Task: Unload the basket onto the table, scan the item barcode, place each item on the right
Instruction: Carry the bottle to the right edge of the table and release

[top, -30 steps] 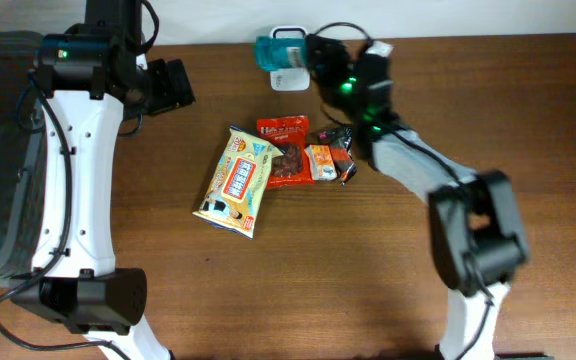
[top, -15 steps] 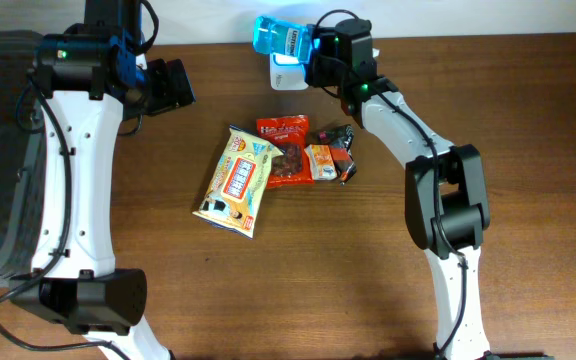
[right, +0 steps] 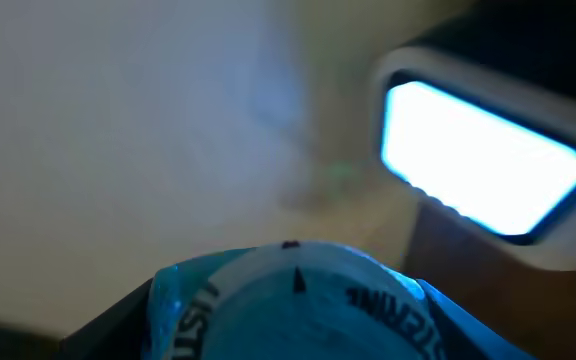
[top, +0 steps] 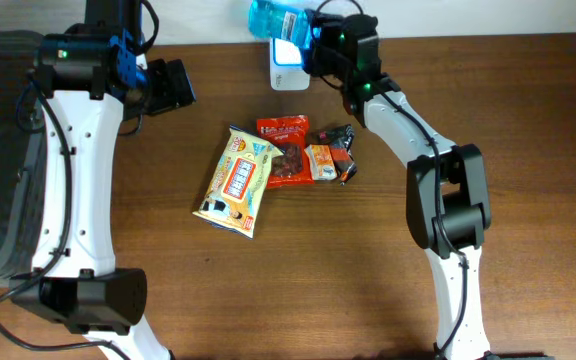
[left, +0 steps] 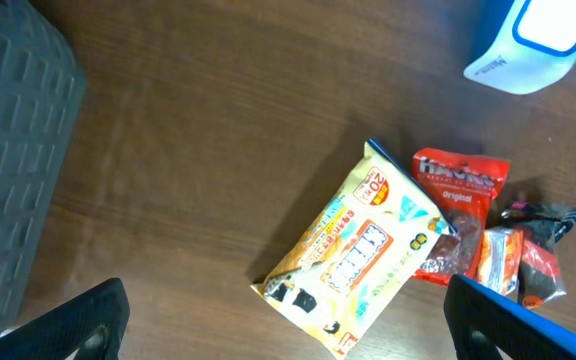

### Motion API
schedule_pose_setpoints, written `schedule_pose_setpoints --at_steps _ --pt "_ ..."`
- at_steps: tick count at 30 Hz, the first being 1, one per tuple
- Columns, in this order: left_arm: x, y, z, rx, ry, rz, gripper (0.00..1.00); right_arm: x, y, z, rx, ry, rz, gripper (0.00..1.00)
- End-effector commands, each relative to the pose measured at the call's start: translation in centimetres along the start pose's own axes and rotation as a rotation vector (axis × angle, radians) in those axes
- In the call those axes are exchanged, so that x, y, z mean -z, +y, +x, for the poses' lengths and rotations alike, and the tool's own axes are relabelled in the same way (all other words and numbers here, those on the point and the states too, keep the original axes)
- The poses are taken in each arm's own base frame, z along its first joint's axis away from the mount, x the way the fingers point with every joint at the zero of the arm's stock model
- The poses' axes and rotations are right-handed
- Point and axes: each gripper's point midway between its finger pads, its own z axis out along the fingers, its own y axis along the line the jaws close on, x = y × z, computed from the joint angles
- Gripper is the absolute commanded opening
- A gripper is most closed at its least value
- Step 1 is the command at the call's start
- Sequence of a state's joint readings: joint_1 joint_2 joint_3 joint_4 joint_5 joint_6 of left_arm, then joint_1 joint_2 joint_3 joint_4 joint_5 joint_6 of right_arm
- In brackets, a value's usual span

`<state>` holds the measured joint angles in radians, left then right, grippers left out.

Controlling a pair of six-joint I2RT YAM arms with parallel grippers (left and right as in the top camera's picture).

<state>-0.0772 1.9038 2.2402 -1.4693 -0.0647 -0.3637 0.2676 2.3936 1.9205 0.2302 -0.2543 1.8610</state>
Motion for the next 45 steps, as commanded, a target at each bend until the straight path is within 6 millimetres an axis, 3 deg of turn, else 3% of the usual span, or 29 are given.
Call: schedule_pose_setpoints --at_steps 1,5,8,12,15,17,20,22,28,30,32,34,42,43,44,45 --pt "-0.1 0.2 -0.1 0.011 -0.002 -0.012 0.99 2.1 7.7 1.5 0.195 0.091 -0.146 0.69" --pt "-0.1 0.2 -0.1 0.012 -0.002 -0.011 0.99 5.4 11.5 -1.6 0.359 0.013 -0.142 0.69" --pt "-0.1 0.2 -0.1 0.012 -0.002 -0.011 0.99 8.7 12.6 -6.1 0.442 -0.083 -0.053 0.69" --pt "-0.1 0.2 -0.1 0.012 -0.002 -0.011 0.99 16.9 13.6 -15.1 0.594 -0.252 0.125 0.69" --pt "-0.1 0.2 -0.1 0.012 -0.003 -0.011 0.99 24.2 13.4 -21.6 0.663 -0.364 0.267 0.68" --pt "-0.1 0.2 -0.1 0.012 -0.002 -0.011 0.99 29.0 12.1 -25.7 0.701 -0.433 0.386 0.69" --pt "-0.1 0.2 -0.1 0.011 -0.002 -0.011 0.99 38.1 7.4 -32.5 0.735 -0.603 0.749 0.69" --pt "-0.1 0.2 -0.1 0.012 -0.002 -0.011 0.99 43.0 5.4 -35.2 0.785 -0.682 0.983 0.72" --pt "-0.1 0.2 -0.1 0.012 -0.002 -0.011 0.99 49.7 2.8 -39.5 0.814 -0.835 1.337 0.74" --pt "-0.1 0.2 -0.1 0.012 -0.002 -0.011 0.99 50.2 1.4 -41.0 0.839 -0.820 1.433 0.76" --pt "-0.1 0.2 -0.1 0.011 -0.002 -0.012 0.99 49.6 -0.5 -42.0 0.819 -0.781 1.438 0.86" --pt "-0.1 0.2 -0.1 0.012 -0.002 -0.011 0.99 49.1 -1.6 -42.4 0.809 -0.755 1.448 0.88" --pt "-0.1 0.2 -0.1 0.012 -0.002 -0.011 0.99 49.2 -2.6 -41.9 0.783 -0.716 1.462 0.93" --pt "-0.1 0.2 -0.1 0.012 -0.002 -0.011 0.99 48.6 -3.3 -41.5 0.754 -0.680 1.431 0.92" --pt "-0.1 0.2 -0.1 0.012 -0.002 -0.011 0.99 46.6 -4.1 -40.5 0.751 -0.579 1.343 0.92" --pt "-0.1 0.2 -0.1 0.012 -0.002 -0.011 0.99 43.3 -4.9 -38.6 0.755 -0.417 1.198 0.95"
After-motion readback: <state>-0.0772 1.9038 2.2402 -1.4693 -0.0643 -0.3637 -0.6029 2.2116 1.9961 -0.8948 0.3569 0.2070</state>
